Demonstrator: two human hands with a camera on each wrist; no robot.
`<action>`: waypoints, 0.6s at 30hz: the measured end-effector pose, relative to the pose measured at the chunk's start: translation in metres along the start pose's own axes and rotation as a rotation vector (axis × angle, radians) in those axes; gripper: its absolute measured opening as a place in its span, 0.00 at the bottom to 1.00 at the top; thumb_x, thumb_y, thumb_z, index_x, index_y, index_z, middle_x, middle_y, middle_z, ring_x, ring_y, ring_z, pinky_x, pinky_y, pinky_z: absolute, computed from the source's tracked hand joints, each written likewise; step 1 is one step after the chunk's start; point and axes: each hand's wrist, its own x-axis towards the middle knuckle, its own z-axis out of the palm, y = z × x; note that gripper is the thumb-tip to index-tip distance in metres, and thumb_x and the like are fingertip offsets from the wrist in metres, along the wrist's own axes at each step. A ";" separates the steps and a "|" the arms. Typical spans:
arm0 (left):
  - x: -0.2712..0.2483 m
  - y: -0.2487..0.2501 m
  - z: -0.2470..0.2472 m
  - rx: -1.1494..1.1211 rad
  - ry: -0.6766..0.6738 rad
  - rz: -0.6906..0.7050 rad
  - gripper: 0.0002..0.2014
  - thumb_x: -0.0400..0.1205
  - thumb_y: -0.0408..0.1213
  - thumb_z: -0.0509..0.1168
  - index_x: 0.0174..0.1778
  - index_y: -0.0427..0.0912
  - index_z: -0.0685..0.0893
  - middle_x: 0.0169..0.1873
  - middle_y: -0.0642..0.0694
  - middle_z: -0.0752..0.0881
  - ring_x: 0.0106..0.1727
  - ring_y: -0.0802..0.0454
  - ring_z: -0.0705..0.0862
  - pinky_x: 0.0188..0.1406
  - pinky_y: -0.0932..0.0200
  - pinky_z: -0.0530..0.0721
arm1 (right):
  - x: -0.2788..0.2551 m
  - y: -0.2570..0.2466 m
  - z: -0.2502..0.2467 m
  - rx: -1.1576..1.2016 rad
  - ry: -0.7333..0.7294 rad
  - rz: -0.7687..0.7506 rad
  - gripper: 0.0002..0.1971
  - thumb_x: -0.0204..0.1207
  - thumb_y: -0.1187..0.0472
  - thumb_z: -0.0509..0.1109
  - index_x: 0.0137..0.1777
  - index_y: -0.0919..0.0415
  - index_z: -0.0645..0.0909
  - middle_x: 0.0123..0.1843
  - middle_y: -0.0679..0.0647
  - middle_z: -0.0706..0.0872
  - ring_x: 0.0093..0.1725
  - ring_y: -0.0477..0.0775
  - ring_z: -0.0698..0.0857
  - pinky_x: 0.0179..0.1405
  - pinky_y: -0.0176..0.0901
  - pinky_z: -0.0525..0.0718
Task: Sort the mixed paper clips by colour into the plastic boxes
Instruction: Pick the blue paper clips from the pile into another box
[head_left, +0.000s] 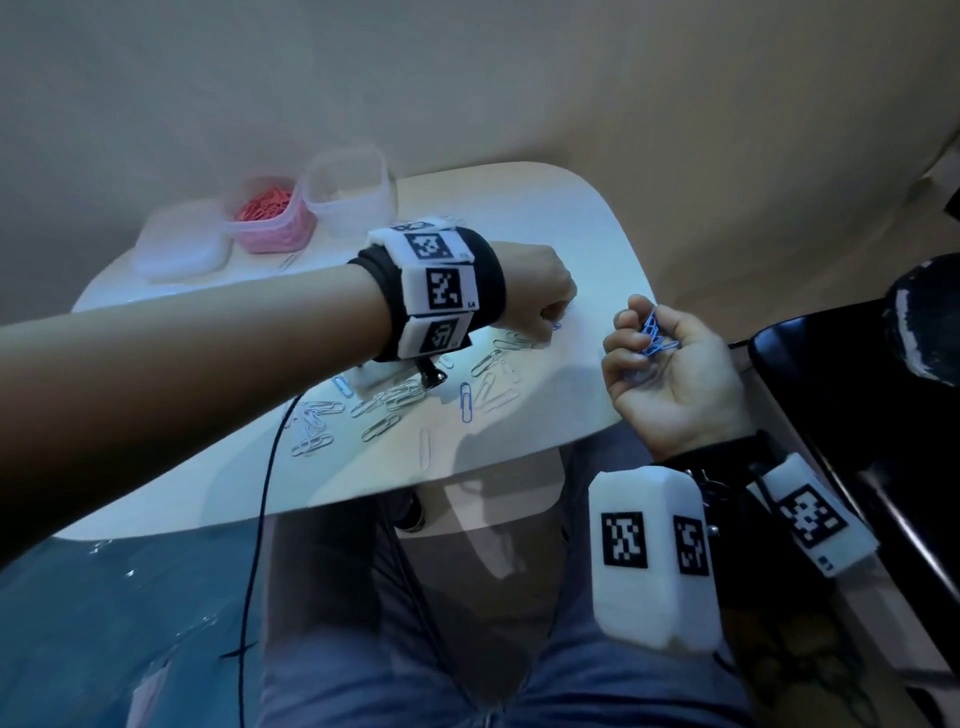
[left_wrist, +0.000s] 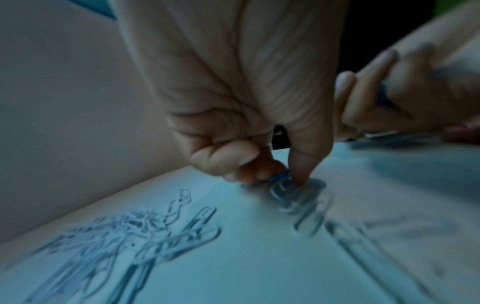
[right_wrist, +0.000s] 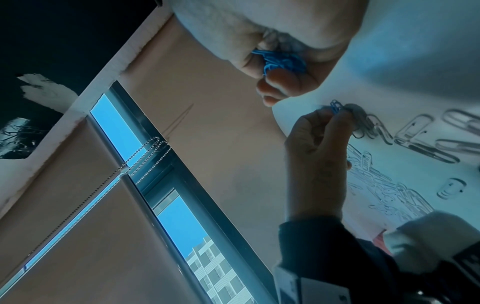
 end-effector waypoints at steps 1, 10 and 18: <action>-0.001 0.000 0.002 -0.006 0.033 0.013 0.07 0.80 0.37 0.62 0.50 0.42 0.82 0.43 0.49 0.80 0.43 0.53 0.73 0.25 0.66 0.64 | 0.000 0.000 0.000 -0.001 0.000 -0.005 0.13 0.82 0.62 0.53 0.37 0.61 0.73 0.30 0.50 0.73 0.15 0.41 0.70 0.11 0.26 0.65; -0.008 -0.004 -0.002 -0.231 0.066 -0.028 0.08 0.78 0.29 0.65 0.52 0.36 0.84 0.36 0.52 0.82 0.36 0.53 0.76 0.44 0.60 0.77 | 0.000 0.003 -0.001 -0.014 0.003 -0.025 0.14 0.82 0.62 0.53 0.36 0.61 0.73 0.29 0.51 0.73 0.15 0.41 0.70 0.11 0.27 0.66; -0.058 -0.017 -0.028 -0.848 0.139 -0.091 0.05 0.80 0.36 0.67 0.38 0.45 0.81 0.27 0.54 0.82 0.30 0.63 0.81 0.24 0.72 0.79 | 0.002 0.015 0.011 -0.131 0.027 -0.033 0.17 0.82 0.59 0.54 0.34 0.62 0.74 0.27 0.53 0.78 0.18 0.43 0.76 0.17 0.26 0.75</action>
